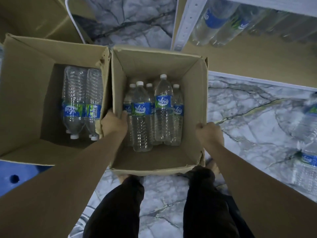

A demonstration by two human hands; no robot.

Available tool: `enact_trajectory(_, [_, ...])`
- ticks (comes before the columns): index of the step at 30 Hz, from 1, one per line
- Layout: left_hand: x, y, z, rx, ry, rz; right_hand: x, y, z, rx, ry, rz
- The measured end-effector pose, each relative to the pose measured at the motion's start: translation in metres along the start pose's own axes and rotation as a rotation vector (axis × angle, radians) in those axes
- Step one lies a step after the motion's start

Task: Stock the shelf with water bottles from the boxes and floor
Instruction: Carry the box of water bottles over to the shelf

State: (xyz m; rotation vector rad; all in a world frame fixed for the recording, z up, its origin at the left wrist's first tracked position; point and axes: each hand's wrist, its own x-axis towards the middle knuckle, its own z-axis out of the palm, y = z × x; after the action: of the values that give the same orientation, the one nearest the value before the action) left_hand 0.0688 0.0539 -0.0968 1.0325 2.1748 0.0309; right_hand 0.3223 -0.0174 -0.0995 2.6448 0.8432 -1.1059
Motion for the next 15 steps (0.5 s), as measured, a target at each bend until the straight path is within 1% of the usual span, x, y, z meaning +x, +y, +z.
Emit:
enact_trajectory(2, [0.003,0.006,0.005,0.105,0.082,-0.002,0.002,0.007,0.001,-0.051,0.046,-0.057])
enact_trajectory(5, [0.000,0.013,0.009,0.252,0.121,0.007,0.004,0.012,-0.002,-0.006,0.028,-0.132])
enact_trajectory(8, [-0.001,0.012,0.003,0.257,0.134,0.039,0.007,0.017,-0.011,0.070,0.027,-0.159])
enact_trajectory(15, [-0.024,0.009,-0.011,0.326,0.077,0.228,0.007,0.030,-0.025,0.132,0.022,-0.227])
